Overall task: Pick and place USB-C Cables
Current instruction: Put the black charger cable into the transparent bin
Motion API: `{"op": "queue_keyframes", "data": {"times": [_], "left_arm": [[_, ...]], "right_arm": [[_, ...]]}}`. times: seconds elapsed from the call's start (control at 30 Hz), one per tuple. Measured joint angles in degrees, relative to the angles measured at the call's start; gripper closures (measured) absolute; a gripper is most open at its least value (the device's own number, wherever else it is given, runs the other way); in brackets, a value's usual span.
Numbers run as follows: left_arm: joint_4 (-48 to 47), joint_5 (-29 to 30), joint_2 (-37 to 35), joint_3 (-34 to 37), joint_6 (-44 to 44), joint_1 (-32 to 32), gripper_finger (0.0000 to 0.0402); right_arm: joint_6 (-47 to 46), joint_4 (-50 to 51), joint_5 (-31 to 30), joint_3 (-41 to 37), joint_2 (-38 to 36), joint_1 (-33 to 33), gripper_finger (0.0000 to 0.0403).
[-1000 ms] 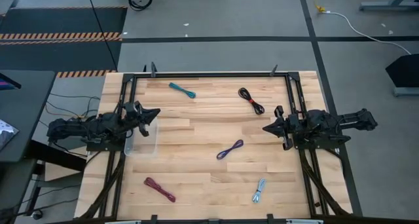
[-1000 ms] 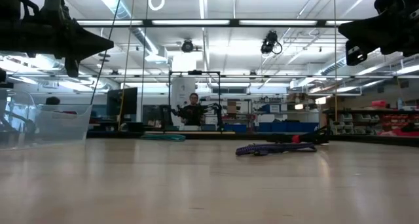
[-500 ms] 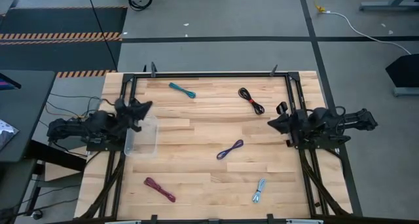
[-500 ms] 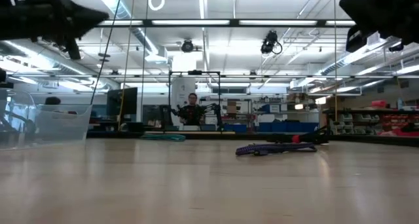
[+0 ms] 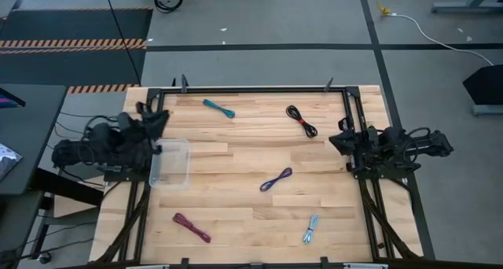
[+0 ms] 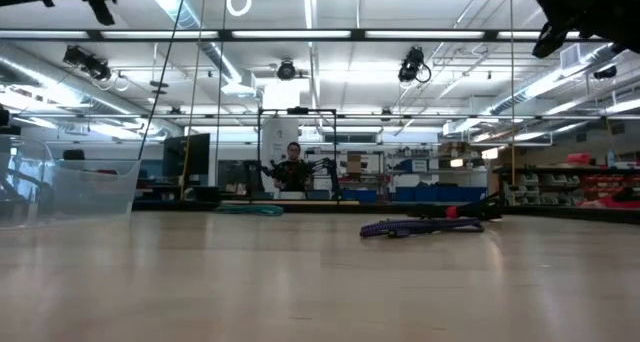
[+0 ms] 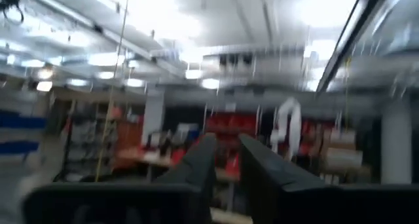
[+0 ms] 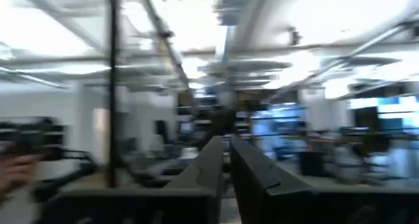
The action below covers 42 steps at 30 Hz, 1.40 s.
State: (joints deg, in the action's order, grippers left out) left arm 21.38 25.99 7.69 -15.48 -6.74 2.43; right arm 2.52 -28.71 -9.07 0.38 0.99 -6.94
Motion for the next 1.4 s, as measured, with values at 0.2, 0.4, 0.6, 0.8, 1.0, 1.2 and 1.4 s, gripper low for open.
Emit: {"op": "queue_keyframes", "data": {"times": [0.2, 0.4, 0.6, 0.8, 1.0, 1.2, 1.4], "left_arm": [[0.27, 1.96, 9.84, -0.16, -0.66, 0.01, 0.021], [5.82, 7.48, 16.48, -0.2, -5.81, 0.01, 0.0137], [10.79, 9.94, 18.31, -0.27, -8.51, -0.04, 0.01], [7.42, 10.04, 18.31, -0.27, -4.49, -1.35, 0.0103], [1.03, 10.64, 18.31, -0.27, 0.29, -1.41, 0.0108], [-0.46, 11.09, 18.31, -0.27, 3.39, -1.41, 0.0108], [-1.94, 11.11, 18.31, -0.29, 5.91, -1.41, 0.0108]], "right_arm": [[10.25, -1.43, -8.1, 1.19, 0.67, 0.0, 0.029], [14.89, 2.74, -11.11, 10.81, 7.37, 0.0, 0.0209], [15.49, 13.12, -16.91, 26.37, 23.64, 0.0, 0.0167], [11.69, 40.84, -28.04, 47.02, 43.66, 2.74, 0.0164], [-0.71, 72.62, -29.48, 61.46, 59.19, 11.87, 0.0171], [-4.45, 79.77, -18.45, 62.23, 68.85, 21.85, 0.0171], [-6.61, 82.58, -9.09, 62.23, 77.4, 27.66, 0.0172]]}}
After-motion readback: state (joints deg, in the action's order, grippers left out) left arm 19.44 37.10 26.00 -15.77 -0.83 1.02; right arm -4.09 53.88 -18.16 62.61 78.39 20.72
